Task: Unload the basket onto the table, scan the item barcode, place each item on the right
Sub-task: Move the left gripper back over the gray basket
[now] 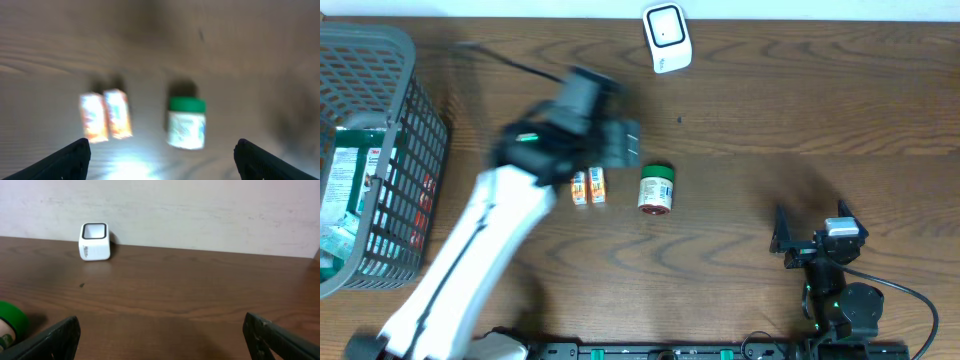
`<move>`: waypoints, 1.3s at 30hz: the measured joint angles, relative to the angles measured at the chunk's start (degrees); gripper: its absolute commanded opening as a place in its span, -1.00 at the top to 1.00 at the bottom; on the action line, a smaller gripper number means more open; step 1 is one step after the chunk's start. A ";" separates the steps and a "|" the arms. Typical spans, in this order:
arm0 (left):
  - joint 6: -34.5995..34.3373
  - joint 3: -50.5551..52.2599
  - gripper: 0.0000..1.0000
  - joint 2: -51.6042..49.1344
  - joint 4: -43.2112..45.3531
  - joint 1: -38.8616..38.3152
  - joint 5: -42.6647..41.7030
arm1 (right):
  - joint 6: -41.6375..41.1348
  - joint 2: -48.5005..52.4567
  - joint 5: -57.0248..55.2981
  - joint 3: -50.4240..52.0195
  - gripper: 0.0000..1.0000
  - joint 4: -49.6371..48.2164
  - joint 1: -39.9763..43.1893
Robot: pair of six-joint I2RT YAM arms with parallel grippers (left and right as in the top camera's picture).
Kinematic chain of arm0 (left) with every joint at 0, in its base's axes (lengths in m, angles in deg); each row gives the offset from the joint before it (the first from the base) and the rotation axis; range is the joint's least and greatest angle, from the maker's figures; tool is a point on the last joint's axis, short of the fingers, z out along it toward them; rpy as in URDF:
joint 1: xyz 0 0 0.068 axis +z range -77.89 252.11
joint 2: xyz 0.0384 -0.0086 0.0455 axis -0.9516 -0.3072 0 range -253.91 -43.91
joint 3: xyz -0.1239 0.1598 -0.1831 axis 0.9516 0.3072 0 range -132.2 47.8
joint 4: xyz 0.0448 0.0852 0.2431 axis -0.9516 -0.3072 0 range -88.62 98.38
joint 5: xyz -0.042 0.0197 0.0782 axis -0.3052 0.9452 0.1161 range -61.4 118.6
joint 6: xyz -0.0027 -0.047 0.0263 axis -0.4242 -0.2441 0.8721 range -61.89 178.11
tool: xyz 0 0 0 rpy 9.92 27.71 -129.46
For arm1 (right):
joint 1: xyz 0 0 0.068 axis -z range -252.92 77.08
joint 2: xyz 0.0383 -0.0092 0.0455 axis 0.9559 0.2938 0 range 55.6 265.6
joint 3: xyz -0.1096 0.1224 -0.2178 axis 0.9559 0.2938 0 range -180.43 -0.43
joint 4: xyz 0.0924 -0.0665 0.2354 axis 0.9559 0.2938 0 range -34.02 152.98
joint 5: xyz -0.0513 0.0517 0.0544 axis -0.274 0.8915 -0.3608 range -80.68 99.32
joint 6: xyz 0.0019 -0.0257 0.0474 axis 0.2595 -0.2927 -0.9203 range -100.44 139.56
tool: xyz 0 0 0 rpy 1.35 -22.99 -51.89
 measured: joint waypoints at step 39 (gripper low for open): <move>-5.09 -0.79 -0.87 7.06 -4.79 38.05 17.11 | 0.00 0.00 0.00 0.00 -0.98 0.02 0.00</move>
